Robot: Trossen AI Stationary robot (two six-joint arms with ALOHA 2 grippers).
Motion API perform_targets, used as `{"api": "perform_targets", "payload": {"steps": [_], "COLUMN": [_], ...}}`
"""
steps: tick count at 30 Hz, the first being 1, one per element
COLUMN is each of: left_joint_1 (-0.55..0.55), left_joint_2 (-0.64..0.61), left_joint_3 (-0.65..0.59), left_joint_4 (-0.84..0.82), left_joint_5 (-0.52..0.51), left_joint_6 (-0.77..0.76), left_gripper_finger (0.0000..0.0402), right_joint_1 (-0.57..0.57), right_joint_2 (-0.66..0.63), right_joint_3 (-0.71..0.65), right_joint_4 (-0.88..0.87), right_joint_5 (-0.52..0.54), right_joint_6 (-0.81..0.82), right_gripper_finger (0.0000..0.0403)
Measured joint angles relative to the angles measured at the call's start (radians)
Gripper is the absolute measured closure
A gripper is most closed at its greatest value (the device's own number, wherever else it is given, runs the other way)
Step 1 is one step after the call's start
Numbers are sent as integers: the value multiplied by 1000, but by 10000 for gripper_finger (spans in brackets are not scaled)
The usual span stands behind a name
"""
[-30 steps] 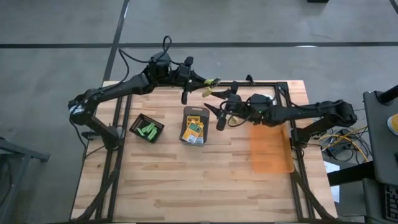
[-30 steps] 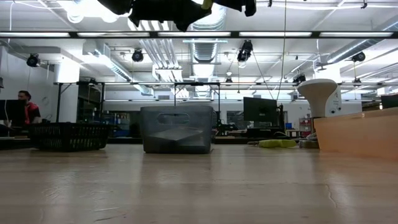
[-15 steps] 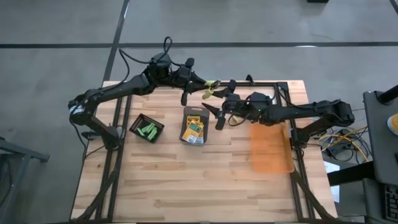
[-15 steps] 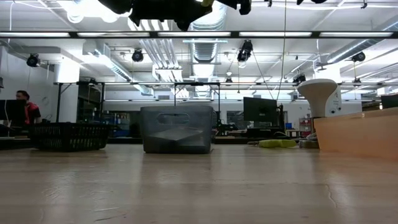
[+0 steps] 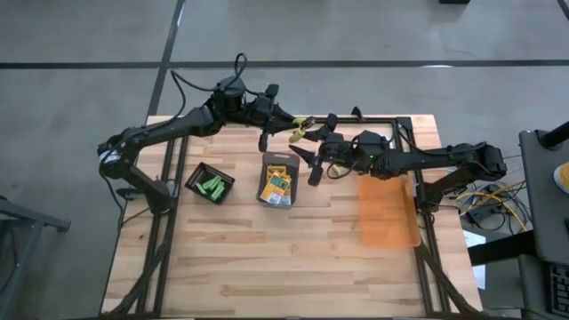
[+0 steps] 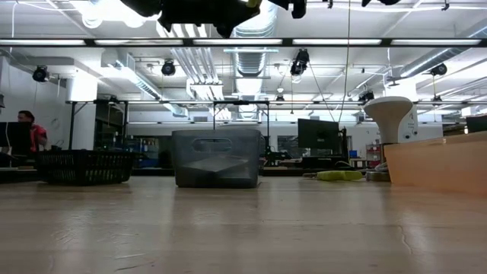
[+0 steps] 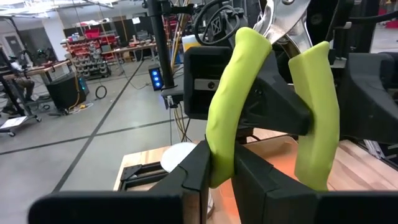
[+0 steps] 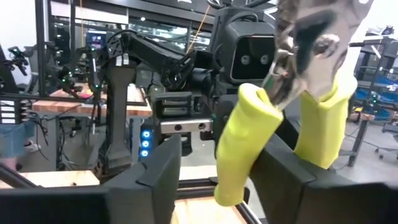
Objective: Pick & Place School Supplies
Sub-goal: Put the left light green hole puncher into the orange bin
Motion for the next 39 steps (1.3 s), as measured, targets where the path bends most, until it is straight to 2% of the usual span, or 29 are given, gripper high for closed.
{"api": "perform_targets", "payload": {"steps": [9,13,35,39], "left_joint_1": [-4,-5,-5,-5], "left_joint_2": [0,0,0,0], "left_joint_3": [0,0,-1,-1], "left_joint_4": [-3,-4,-9,-8], "left_joint_5": [4,5,-5,-13], "left_joint_6": [0,0,54,57], "left_gripper_finger": [348,348,348,339], "right_joint_1": [-3,-2,-2,-2], "right_joint_2": [0,0,0,0], "right_joint_3": [0,0,0,0], "right_joint_4": [-1,-5,-22,-23], "right_joint_5": [0,-4,2,4], "right_joint_6": [7,4,28,27], "right_gripper_finger": [326,353,347,347]}}
